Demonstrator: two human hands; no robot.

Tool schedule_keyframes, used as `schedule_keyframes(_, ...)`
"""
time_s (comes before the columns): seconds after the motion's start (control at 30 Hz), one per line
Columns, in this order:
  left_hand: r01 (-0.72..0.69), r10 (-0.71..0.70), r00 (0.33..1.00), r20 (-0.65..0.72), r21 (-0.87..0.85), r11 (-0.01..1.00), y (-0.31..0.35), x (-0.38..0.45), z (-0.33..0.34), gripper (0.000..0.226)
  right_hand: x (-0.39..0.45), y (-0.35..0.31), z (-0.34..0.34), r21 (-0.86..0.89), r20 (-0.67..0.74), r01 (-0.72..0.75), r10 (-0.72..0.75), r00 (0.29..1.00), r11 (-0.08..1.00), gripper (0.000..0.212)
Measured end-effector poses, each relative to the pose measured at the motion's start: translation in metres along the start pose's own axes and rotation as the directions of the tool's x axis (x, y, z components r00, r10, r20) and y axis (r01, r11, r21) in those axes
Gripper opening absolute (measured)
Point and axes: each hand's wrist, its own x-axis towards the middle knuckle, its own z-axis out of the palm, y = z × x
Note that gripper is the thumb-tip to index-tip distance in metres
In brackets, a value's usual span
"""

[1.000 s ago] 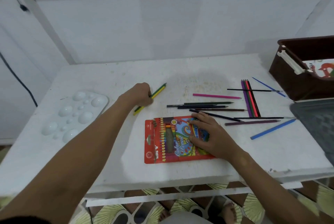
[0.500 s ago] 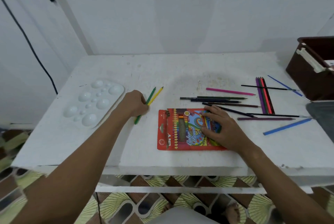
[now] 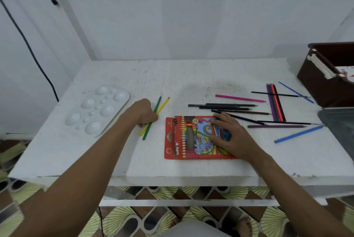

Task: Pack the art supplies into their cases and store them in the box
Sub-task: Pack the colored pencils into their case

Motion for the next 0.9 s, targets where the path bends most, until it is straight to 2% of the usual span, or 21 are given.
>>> schedule_keyframes(0.1,-0.010,0.010,1.000,0.005,0.021,1.000,0.001,-0.008,0.000,0.017,0.001,0.000,0.000,-0.010,0.002,0.001,-0.001,1.000,1.000,0.066)
schedule_keyframes(0.17,-0.012,0.011,1.000,-0.012,-0.052,0.999,0.002,-0.014,-0.002,0.015,0.001,0.001,0.000,-0.014,0.002,0.001,-0.001,1.000,1.000,0.066)
schedule_keyframes(0.23,-0.024,0.016,0.999,-0.031,-0.306,0.952,0.000,-0.024,-0.006,0.012,0.001,0.000,0.000,-0.010,-0.001,0.003,-0.003,1.000,1.000,0.065)
schedule_keyframes(0.3,-0.031,0.033,0.999,-0.007,-0.589,0.808,-0.003,-0.037,-0.004,0.014,0.001,0.000,0.001,-0.010,-0.007,0.008,-0.008,1.000,1.000,0.062)
schedule_keyframes(0.33,-0.020,0.040,0.999,0.015,-0.665,0.747,-0.005,-0.042,0.000,0.016,0.001,0.000,0.001,-0.011,-0.010,0.011,-0.011,1.000,1.000,0.062)
schedule_keyframes(0.43,0.028,-0.004,0.999,0.036,-0.703,0.711,-0.007,-0.047,0.023,0.017,-0.001,0.000,-0.001,0.001,-0.010,0.008,-0.008,1.000,1.000,0.062)
schedule_keyframes(0.57,0.034,-0.065,0.998,-0.011,-0.757,0.652,-0.004,-0.042,0.041,0.018,-0.003,-0.001,-0.002,0.060,-0.007,0.003,-0.002,1.000,0.998,0.060)
schedule_keyframes(0.67,0.010,-0.093,0.993,-0.072,-0.733,0.680,0.002,-0.041,0.047,0.017,-0.002,0.000,-0.002,0.046,-0.013,0.005,-0.005,1.000,0.999,0.059)
schedule_keyframes(0.73,-0.013,-0.100,0.987,-0.127,-0.678,0.735,0.006,-0.042,0.051,0.018,-0.001,-0.001,-0.001,0.033,-0.014,0.009,-0.008,1.000,0.999,0.059)
schedule_keyframes(0.83,-0.036,-0.049,0.978,-0.200,-0.403,0.915,0.007,-0.043,0.051,0.036,-0.002,-0.002,-0.001,0.023,-0.008,0.016,-0.015,1.000,1.000,0.059)
schedule_keyframes(0.9,-0.051,-0.010,0.968,-0.250,-0.236,0.971,0.004,-0.039,0.046,0.043,-0.002,-0.003,-0.001,0.019,-0.005,0.021,-0.021,1.000,1.000,0.058)
